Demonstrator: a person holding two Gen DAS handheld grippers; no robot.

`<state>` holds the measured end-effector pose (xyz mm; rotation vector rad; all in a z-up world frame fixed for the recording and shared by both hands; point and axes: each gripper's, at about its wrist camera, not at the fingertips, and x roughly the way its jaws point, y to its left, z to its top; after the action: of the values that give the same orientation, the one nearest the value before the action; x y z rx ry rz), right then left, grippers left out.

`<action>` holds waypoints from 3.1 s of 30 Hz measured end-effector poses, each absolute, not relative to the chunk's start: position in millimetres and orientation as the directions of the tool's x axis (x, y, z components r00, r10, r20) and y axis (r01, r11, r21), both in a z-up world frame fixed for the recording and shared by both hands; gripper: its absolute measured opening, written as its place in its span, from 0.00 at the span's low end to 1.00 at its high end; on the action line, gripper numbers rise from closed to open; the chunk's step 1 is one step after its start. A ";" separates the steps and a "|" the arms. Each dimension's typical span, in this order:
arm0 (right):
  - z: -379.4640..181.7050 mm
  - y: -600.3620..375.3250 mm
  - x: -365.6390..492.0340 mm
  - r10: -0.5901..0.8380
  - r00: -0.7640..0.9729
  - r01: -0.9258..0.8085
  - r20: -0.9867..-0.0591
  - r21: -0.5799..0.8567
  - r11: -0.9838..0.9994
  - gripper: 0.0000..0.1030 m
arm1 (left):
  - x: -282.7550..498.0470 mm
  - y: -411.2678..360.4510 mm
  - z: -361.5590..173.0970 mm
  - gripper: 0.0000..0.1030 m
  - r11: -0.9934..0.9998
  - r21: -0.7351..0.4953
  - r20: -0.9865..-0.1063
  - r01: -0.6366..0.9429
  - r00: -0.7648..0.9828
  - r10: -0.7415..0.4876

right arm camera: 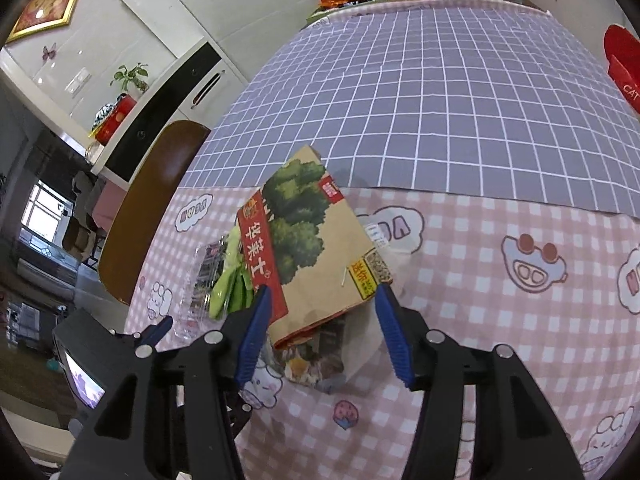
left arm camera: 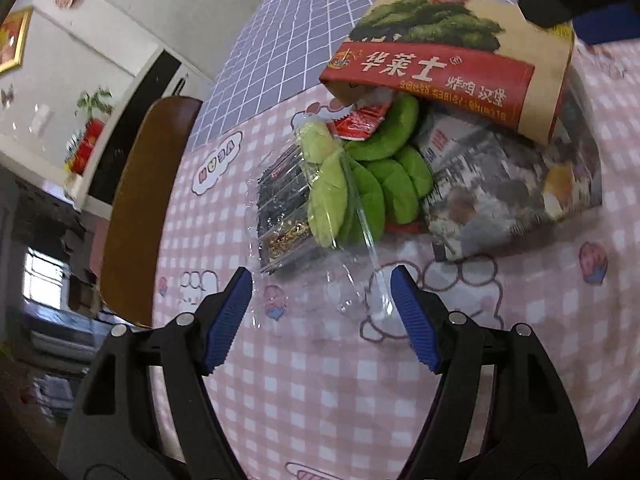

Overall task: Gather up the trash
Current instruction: 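Grasp the brown paper snack bag with the right tool while the left tool grasps the clear plastic tray, then carry the bag and tray with both tools over the bin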

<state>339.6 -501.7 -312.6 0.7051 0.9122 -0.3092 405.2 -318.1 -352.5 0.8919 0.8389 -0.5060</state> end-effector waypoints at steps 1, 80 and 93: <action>-313.3 -502.7 340.6 0.054 0.591 0.530 -0.805 0.437 0.727 0.52 | 407.1 -317.6 -350.2 0.56 0.565 0.449 -0.814 0.692 0.578 -0.060; -284.7 -63.7 391.8 0.551 0.337 -0.319 -0.763 0.458 0.830 0.04 | 309.1 165.2 -213.7 0.16 0.965 -0.201 -0.793 -0.168 0.607 -0.060; -394.1 63.8 361.4 0.465 0.080 -0.359 -0.882 0.410 0.839 0.04 | 260.0 268.0 -335.2 0.16 0.902 -0.183 -0.908 -0.390 0.419 -0.003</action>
<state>361.4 63.8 -394.1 0.0948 1.3575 0.6171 260.0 268.0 -335.2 -0.3980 1.1197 0.2508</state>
